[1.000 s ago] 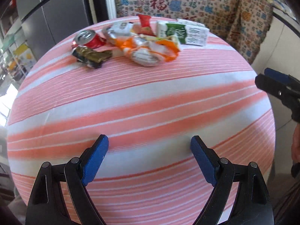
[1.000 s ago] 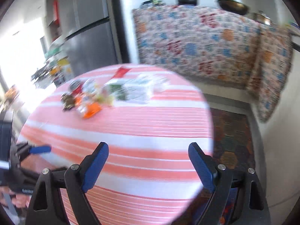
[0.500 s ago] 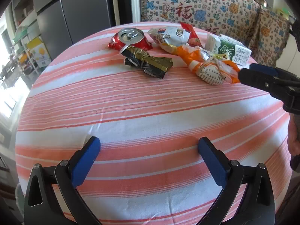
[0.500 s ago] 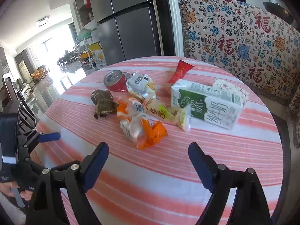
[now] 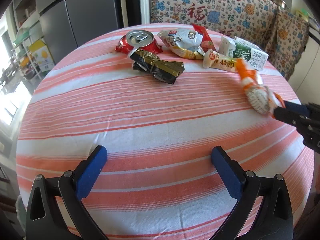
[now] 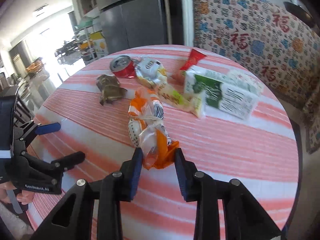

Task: Collect trash
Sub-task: 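Grasp the gold foil wrapper with the left gripper while the right gripper grasps the orange-white snack bag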

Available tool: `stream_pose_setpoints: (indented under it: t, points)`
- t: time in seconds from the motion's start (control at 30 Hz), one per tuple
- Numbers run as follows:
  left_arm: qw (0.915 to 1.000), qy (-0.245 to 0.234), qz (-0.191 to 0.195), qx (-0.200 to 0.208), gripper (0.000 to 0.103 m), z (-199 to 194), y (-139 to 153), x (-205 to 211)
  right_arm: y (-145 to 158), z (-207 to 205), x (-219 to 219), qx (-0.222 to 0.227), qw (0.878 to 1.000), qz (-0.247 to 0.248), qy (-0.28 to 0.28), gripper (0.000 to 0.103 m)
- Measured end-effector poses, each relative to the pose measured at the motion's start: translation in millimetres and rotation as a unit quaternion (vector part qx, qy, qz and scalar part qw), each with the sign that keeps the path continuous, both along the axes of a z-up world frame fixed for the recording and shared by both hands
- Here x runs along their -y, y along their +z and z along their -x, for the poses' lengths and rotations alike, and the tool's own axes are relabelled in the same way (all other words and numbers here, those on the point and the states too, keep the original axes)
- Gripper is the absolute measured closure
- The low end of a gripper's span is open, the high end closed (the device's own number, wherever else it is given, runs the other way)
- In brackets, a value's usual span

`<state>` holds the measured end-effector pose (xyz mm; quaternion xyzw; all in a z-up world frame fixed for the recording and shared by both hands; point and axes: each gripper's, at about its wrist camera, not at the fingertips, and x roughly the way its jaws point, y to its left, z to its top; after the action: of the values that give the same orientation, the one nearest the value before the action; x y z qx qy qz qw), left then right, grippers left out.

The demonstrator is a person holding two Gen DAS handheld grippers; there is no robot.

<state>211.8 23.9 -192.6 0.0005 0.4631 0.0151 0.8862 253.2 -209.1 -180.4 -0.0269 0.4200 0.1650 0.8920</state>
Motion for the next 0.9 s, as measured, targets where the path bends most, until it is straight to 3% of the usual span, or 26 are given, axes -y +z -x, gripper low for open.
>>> stream_pose_setpoints:
  t: [0.07, 0.13, 0.2, 0.3, 0.33, 0.4, 0.6, 0.67, 0.7, 0.73, 0.83, 0.9]
  points:
    - [1.0000, 0.003, 0.001, 0.000, 0.000, -1, 0, 1, -2, 20, 15, 0.001, 0.998, 0.023, -0.060, 0.070]
    - [0.9998, 0.019, 0.001, -0.001, 0.000, -3, 2, 1, -6, 40, 16, 0.002, 0.996, 0.044, -0.079, 0.070]
    - [0.9989, 0.045, 0.013, -0.006, 0.001, -9, 4, -1, -8, 50, 11, 0.004, 0.997, 0.038, -0.063, 0.070]
    - [0.9956, 0.055, 0.074, -0.015, 0.001, -31, 16, -2, -4, 57, 9, 0.010, 0.999, -0.004, -0.041, 0.066]
    - [0.9945, 0.057, 0.087, -0.016, 0.001, -42, 21, -1, -2, 58, 11, 0.013, 0.999, -0.016, -0.040, 0.057]
    - [0.9920, 0.092, 0.085, -0.012, 0.001, -66, 26, 1, 0, 58, 14, 0.024, 0.999, -0.022, -0.041, 0.046]
    - [0.9845, 0.161, 0.065, -0.027, 0.005, -123, 7, -8, 7, 56, 27, 0.050, 0.997, -0.034, -0.052, 0.046]
    - [0.9880, 0.151, 0.032, -0.010, 0.036, -125, 8, -4, 11, 56, 32, 0.060, 0.996, -0.034, -0.054, 0.046]
    - [0.9901, 0.138, 0.026, -0.005, 0.045, -124, 9, -3, 12, 56, 35, 0.063, 0.996, -0.034, -0.053, 0.046]
    - [0.9923, 0.120, 0.027, -0.004, 0.061, -122, 9, -3, 13, 55, 38, 0.064, 0.996, -0.036, -0.053, 0.046]
    - [0.9981, 0.054, 0.029, -0.012, 0.064, -111, 14, -2, 15, 52, 50, 0.062, 0.996, -0.039, -0.055, 0.046]
    - [0.9989, -0.016, 0.036, -0.024, 0.064, -100, 19, 1, 15, 47, 59, 0.053, 0.996, -0.044, -0.055, 0.046]
